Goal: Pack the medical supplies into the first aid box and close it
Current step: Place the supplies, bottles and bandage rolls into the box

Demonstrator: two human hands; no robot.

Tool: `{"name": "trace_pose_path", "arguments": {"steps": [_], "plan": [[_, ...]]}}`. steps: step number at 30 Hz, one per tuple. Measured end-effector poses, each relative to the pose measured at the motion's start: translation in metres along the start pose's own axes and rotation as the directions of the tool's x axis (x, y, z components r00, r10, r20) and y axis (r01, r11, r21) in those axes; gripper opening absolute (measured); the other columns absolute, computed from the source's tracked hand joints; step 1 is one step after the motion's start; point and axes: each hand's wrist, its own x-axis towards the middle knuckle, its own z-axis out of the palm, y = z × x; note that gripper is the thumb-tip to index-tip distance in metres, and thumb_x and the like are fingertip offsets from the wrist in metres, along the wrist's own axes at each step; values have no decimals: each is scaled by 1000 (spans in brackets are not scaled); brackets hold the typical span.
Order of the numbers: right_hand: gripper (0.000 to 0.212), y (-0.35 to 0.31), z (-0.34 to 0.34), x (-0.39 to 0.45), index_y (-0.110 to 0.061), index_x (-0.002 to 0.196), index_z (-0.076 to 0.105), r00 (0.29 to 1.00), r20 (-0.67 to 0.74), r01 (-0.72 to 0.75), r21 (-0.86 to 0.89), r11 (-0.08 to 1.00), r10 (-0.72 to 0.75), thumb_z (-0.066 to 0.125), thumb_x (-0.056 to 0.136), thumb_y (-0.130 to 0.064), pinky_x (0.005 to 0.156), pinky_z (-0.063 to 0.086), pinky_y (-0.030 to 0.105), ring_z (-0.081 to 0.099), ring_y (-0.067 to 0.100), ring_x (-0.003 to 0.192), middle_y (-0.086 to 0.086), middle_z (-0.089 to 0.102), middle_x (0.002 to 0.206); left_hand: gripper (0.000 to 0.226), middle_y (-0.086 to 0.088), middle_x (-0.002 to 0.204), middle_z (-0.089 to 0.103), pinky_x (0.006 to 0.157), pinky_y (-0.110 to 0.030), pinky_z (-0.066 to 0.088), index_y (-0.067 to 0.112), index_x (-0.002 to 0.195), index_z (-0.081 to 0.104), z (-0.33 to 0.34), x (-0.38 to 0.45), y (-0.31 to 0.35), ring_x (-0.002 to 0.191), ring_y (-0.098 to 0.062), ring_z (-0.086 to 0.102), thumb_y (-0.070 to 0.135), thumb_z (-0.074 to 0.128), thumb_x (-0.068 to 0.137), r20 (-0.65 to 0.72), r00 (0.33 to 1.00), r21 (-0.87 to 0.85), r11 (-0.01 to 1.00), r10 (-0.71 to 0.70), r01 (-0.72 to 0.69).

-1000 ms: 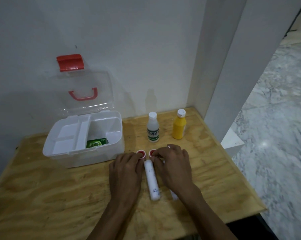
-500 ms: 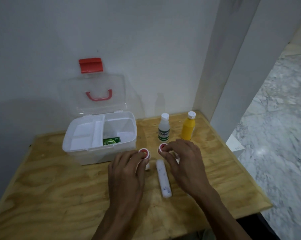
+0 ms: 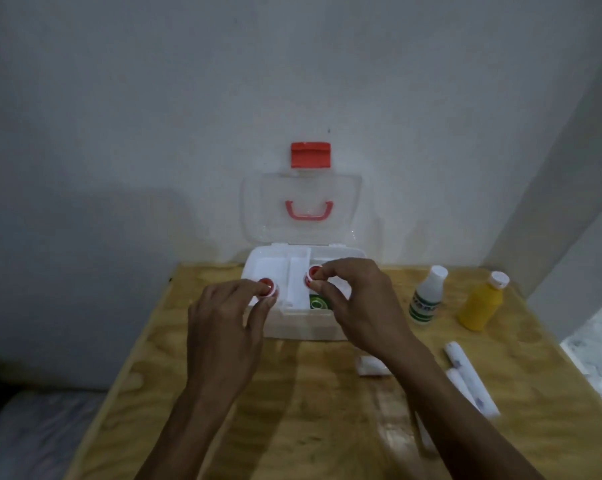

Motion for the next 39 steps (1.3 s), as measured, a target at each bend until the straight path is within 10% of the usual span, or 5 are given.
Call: {"name": "trace_pose_path", "arguments": {"steps": [12,39], "plan": [[18,9,73,81,-26,100,77,988,144,-27,-184,983,54,69,88,-37,95,47,46,57,14,101,-6,73,106,22,1,113,69,81,-23,35,21,100,75,22,71,-29,105,-17,54,36,66,88,88,988,128,985,-130,118],[23,14,70,76,-31,106,74,974,208,-36,-246,969,89,68,87,-42,108,34,53,53,18,115,-5,70,117,25,-5,132,60,94,-33,41,24,106,75,36,69,-34,121,-23,47,38,67,86,168,955,143,965,-244,221]]}}
